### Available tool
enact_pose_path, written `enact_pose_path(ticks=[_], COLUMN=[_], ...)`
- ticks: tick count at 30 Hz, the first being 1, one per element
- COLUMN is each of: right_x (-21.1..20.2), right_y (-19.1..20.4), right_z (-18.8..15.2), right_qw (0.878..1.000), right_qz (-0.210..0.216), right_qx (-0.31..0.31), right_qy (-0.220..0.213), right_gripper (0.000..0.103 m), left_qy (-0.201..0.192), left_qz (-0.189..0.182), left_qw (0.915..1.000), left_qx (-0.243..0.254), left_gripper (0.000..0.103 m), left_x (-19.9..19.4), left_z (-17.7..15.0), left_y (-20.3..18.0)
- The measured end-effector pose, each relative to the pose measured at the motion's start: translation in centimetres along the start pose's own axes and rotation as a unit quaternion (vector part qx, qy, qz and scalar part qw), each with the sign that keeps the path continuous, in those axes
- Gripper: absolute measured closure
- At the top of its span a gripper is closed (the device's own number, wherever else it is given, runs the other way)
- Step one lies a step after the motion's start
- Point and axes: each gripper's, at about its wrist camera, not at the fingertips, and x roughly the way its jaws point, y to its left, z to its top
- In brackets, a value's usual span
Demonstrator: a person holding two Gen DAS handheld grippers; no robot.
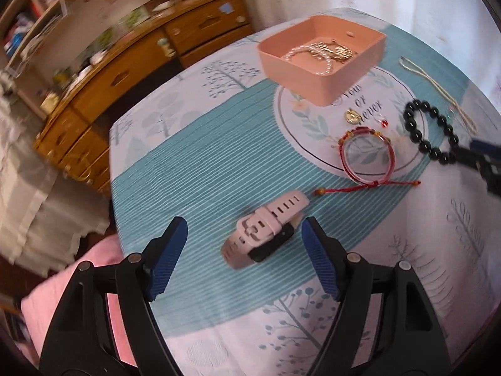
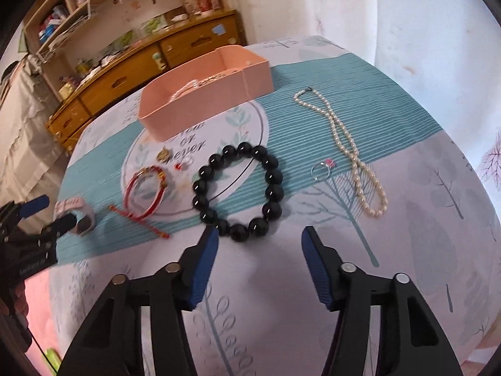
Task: Organize jewelry
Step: 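Grasp the pink watch with the left gripper while the right grasps the black bead bracelet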
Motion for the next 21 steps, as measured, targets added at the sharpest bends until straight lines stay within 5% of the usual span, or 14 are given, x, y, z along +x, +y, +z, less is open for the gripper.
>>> enact_pose_path(ticks=[4,8,14,21], right_x=[0.6,1.2,2.3,2.4], right_y=[-0.5,-0.6,-0.2,0.4], right_z=[0.9,1.4,1.8,2.5], right_qw=[1.000,0.999,0.999,1.000], right_qz=[-0.014,-0.014,-0.013,-0.007], right_qx=[0.022,0.030,0.044,0.021], right_qy=[-0.002,-0.002,0.010,0.009], right_gripper=[0.063,0.069,0.081,0.090], left_qy=[-0.006,-0.006,-0.028,-0.034], left_qz=[-0.026,-0.041,-0.058,-0.067], left_qw=[0.9992,0.9986,0.9974,0.9971], left_qx=[0.031,0.033,0.034,0.014], left_gripper=[0.031,0.057,0.082,0.084], left_x=[1.0,1.9,1.3,0.0], left_z=[0.1,0.2,0.0,0.1], left_y=[-0.3,-0.3,-0.5,-0.6])
